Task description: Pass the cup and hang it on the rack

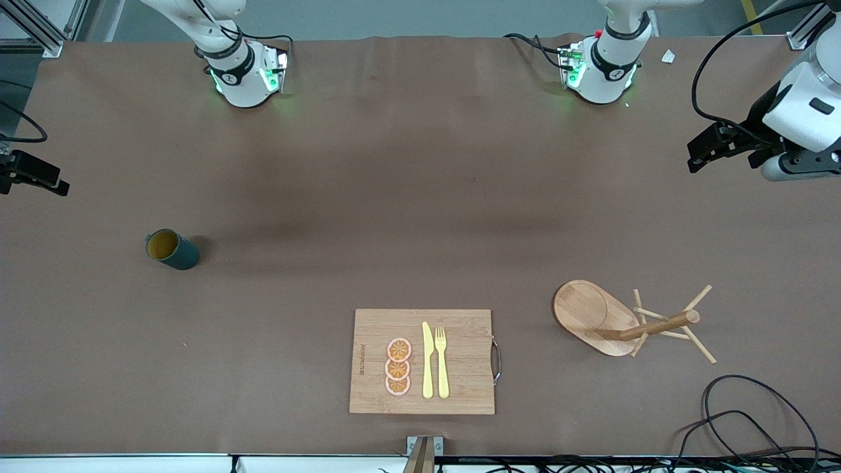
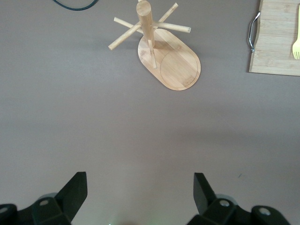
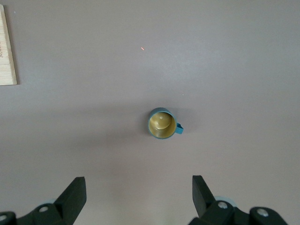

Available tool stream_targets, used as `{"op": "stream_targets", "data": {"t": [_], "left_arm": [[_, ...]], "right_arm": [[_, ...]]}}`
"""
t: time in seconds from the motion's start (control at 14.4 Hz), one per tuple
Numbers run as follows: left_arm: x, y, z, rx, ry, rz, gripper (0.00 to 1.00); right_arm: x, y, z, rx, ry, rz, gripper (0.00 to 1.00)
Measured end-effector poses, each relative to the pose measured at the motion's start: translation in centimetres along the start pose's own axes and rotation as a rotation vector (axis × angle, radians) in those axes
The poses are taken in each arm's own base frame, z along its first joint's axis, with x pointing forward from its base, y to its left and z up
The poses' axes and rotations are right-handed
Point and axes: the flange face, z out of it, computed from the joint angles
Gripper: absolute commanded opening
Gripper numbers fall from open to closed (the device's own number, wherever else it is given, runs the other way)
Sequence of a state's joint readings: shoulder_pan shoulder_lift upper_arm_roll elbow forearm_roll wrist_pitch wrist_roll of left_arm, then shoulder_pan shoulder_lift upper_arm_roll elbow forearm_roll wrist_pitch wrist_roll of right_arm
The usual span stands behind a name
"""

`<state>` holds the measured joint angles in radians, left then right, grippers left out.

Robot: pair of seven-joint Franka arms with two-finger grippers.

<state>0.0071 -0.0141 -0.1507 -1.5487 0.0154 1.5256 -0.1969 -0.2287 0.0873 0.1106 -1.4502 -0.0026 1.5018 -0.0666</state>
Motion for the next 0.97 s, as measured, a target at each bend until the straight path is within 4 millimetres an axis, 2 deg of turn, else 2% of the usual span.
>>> {"op": "stream_targets", "data": {"t": [0.14, 0.21, 0.35, 0.49, 0.62, 0.83, 0.97], "left_arm": [[0.0, 0.0, 0.0, 0.000, 0.000, 0.000, 1.00], [0.0, 0.0, 0.0, 0.000, 0.000, 0.000, 1.00], [0.0, 0.2, 0.0, 0.000, 0.000, 0.003, 1.00], [-0.1, 0.4, 0.0, 0.000, 0.000, 0.007, 1.00], [0.0, 0.4, 0.1, 0.000, -0.002, 0.007, 1.00], [0.2, 0.2, 0.3, 0.000, -0.008, 0.004, 1.00], [0.3, 0.1, 0.3, 0.000, -0.010, 0.001, 1.00]], "right_arm": [[0.0, 0.0, 0.1, 0.000, -0.002, 0.000, 0.75], [0.1, 0.0, 0.3, 0.001, -0.005, 0.001, 0.73], [0.3, 0.1, 0.8, 0.002, -0.014, 0.002, 0.74], [0.5, 0.4, 1.4, 0.004, -0.026, 0.005, 0.81], [1.0, 0.9, 2.6, 0.006, -0.037, 0.014, 0.83], [3.1, 2.3, 6.9, 0.015, -0.053, 0.032, 0.90], [5.0, 3.3, 11.8, 0.024, -0.070, 0.043, 0.91]]}}
